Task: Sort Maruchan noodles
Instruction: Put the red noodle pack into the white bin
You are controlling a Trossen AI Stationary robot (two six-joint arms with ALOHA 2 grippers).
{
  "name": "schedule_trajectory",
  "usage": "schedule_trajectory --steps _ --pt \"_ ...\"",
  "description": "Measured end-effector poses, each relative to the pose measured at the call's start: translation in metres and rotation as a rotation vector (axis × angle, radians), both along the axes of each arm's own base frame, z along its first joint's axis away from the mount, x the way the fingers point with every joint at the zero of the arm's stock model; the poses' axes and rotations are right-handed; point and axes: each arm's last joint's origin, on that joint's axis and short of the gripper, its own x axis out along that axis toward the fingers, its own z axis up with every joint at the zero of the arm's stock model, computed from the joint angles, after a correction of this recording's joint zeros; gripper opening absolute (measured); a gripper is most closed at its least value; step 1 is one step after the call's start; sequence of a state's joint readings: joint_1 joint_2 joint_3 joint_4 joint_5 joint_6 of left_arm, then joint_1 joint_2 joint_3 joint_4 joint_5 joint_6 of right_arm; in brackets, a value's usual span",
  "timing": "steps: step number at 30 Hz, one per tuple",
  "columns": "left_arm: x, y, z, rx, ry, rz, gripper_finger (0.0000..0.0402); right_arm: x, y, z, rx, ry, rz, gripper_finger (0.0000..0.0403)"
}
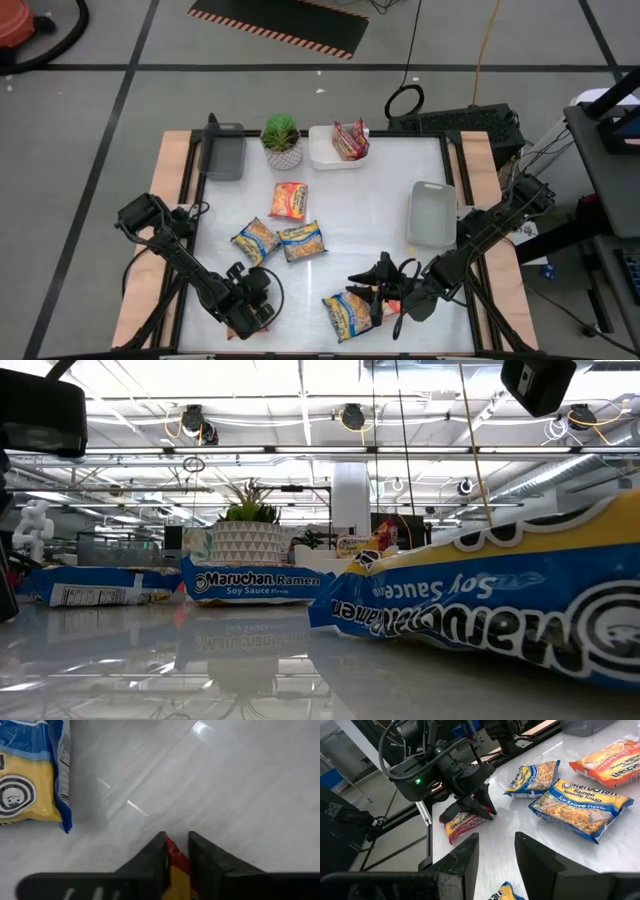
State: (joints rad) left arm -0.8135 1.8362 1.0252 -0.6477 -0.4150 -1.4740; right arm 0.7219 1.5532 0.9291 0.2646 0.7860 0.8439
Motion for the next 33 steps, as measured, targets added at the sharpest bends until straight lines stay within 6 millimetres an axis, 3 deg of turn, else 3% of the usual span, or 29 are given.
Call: schedule_trajectory --steps 7,13,24,33 --pt "-0.002 0.0 0.01 -0.032 0.001 -0.039 0.0029 0.0 0.0 0.0 -0.01 0.001 0.003 0.0121" --pt "-0.007 0.002 0.04 0.007 -0.156 -0.072 0.0006 0.001 0.0 0.002 0.013 -0.025 -0.01 0.0121" --pt "-0.011 0.019 0.089 0.164 -0.386 -0.145 0.0002 0.013 -0.009 0.021 -0.126 -0.16 -0.059 0.0121" --pt "-0.01 0.042 0.119 0.318 -0.45 -0.222 0.0001 0.029 -0.033 0.025 -0.251 -0.166 -0.12 0.0121"
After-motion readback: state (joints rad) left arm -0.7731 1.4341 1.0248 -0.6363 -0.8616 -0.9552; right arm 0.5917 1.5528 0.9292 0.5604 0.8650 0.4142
